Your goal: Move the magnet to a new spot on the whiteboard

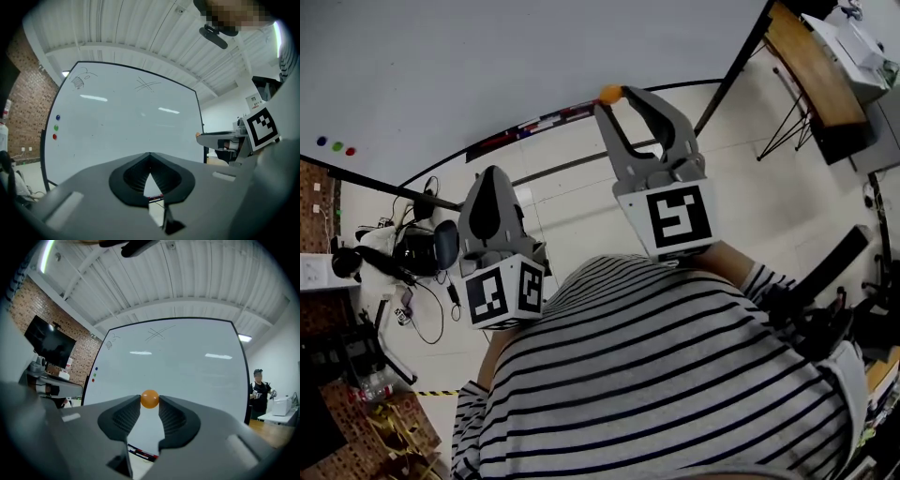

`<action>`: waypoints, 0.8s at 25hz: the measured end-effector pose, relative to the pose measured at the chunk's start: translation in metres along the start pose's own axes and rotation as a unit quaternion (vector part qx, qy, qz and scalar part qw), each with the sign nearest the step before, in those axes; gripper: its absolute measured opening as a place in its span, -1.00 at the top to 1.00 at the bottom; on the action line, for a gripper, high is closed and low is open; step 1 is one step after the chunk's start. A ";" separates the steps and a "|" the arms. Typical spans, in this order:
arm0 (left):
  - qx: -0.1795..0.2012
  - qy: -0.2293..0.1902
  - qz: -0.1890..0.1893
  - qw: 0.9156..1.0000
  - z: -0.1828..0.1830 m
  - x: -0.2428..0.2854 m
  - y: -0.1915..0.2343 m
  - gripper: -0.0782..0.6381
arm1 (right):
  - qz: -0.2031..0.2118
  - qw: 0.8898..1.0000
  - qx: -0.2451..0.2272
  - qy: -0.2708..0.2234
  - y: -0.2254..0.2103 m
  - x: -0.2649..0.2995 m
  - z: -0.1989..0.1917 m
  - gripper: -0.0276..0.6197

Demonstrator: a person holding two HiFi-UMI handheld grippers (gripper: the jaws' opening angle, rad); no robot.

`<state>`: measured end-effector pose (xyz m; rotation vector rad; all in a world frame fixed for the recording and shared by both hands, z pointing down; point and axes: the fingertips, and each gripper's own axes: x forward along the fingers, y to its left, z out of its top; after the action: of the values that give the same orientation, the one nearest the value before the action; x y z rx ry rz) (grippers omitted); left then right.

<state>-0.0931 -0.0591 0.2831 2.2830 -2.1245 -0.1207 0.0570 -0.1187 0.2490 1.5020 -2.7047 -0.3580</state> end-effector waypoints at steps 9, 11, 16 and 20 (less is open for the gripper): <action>-0.011 0.006 0.026 1.000 -0.015 -0.009 0.004 0.74 | 0.006 1.000 -0.003 -0.018 -0.005 0.005 0.002 0.54; -0.013 0.002 0.030 0.999 -0.015 -0.005 0.011 0.74 | 0.007 1.000 -0.005 -0.025 -0.004 0.014 0.004 0.54; -0.017 -0.010 0.026 0.999 -0.011 0.025 0.044 0.74 | 0.006 0.999 -0.022 -0.036 0.004 0.063 0.012 0.54; -0.015 -0.022 0.018 0.999 0.003 0.064 0.082 0.74 | 0.000 0.998 -0.041 -0.048 0.012 0.118 0.024 0.53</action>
<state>-0.1702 -0.1286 0.2833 2.2463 -2.1684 -0.2028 -0.0195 -0.2077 0.2183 1.5006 -2.7233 -0.5484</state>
